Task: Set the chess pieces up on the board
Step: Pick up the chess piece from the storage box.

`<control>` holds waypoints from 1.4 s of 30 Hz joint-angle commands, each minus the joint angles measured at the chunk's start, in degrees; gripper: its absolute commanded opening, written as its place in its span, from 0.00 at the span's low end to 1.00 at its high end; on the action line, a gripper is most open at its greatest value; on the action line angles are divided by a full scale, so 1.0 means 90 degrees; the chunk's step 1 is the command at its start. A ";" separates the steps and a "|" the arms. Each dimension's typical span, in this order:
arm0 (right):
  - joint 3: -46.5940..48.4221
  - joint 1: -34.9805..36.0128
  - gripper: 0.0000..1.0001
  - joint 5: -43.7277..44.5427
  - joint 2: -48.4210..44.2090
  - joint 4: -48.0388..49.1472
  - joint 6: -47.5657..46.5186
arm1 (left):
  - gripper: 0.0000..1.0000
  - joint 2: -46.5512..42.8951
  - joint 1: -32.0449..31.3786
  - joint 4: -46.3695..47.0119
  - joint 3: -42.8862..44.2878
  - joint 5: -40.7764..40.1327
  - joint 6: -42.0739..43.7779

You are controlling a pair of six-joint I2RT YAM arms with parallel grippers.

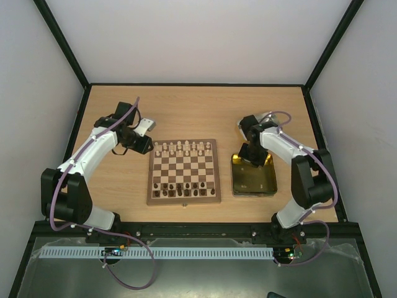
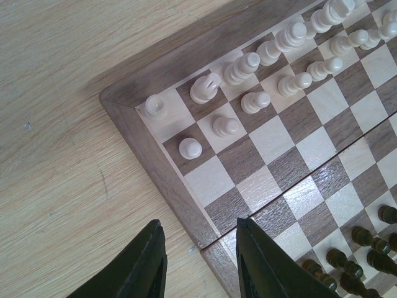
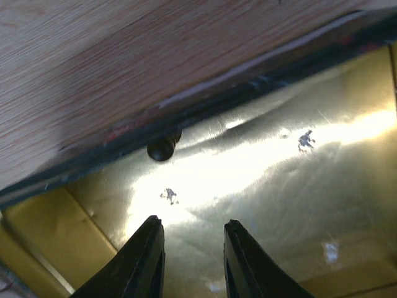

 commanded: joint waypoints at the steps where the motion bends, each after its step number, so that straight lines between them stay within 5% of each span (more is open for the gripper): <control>1: 0.0129 -0.0048 0.25 0.0275 0.0414 0.0380 -0.0181 | 0.33 -0.0019 -0.0044 -0.0017 -0.0045 -0.0054 0.0069; 23: 0.0609 -0.0224 0.28 0.0650 0.1219 0.0624 -0.1183 | 0.33 0.0046 -0.0055 0.0001 -0.0121 -0.0116 0.0120; 42: 0.0016 -0.0224 0.27 0.1071 0.1097 0.2031 -0.1351 | 0.33 0.0019 -0.0117 -0.0021 -0.0155 -0.0057 0.0147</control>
